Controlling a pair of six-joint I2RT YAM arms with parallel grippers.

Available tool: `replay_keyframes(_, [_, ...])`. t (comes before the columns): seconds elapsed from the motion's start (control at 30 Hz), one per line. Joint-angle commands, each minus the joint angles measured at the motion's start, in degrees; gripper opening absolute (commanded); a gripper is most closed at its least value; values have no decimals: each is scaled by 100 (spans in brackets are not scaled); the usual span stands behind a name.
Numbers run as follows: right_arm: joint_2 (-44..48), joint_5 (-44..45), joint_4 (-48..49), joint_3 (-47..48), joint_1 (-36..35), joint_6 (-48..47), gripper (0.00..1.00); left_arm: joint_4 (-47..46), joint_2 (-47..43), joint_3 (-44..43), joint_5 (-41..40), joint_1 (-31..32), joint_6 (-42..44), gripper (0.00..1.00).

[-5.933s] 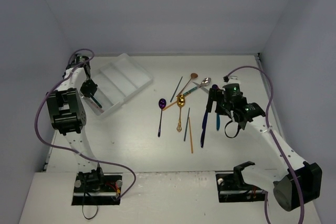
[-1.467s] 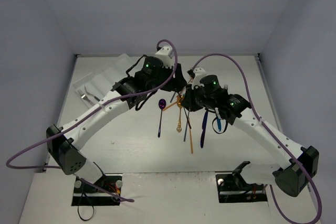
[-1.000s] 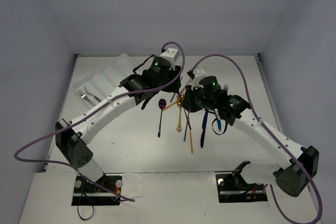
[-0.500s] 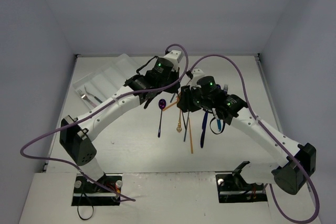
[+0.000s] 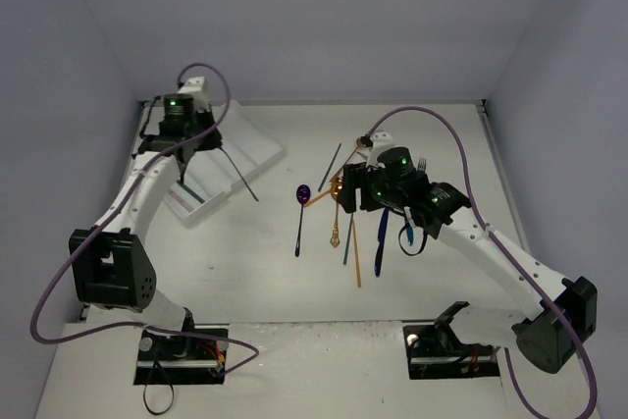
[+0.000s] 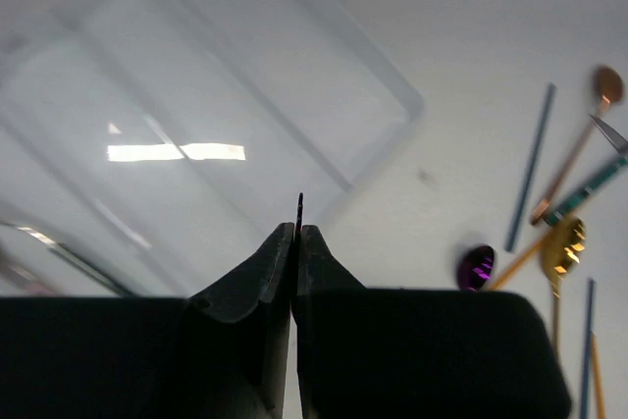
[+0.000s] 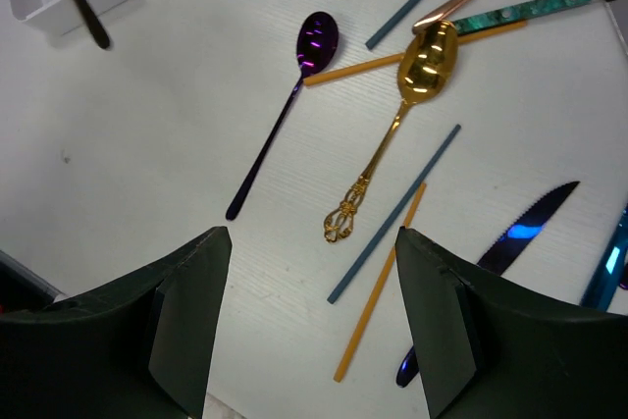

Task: Sort the eating utensils into containers

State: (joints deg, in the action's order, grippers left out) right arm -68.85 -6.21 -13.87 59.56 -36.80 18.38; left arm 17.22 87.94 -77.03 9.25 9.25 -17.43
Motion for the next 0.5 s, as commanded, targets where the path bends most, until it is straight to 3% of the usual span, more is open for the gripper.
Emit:
replay_keyframes(0.0, [387, -55, 227, -228, 413, -79, 66, -447, -113, -285, 434, -1073, 853, 0])
replay_keyframes(0.27, [556, -334, 179, -475, 1123, -287, 66, -166, 1485, -1256, 1147, -2456, 1291, 0])
replay_keyframes(0.47, [465, -302, 122, -524, 1289, -291, 66, 200, 2375, -1914, 1054, -2635, 1715, 0])
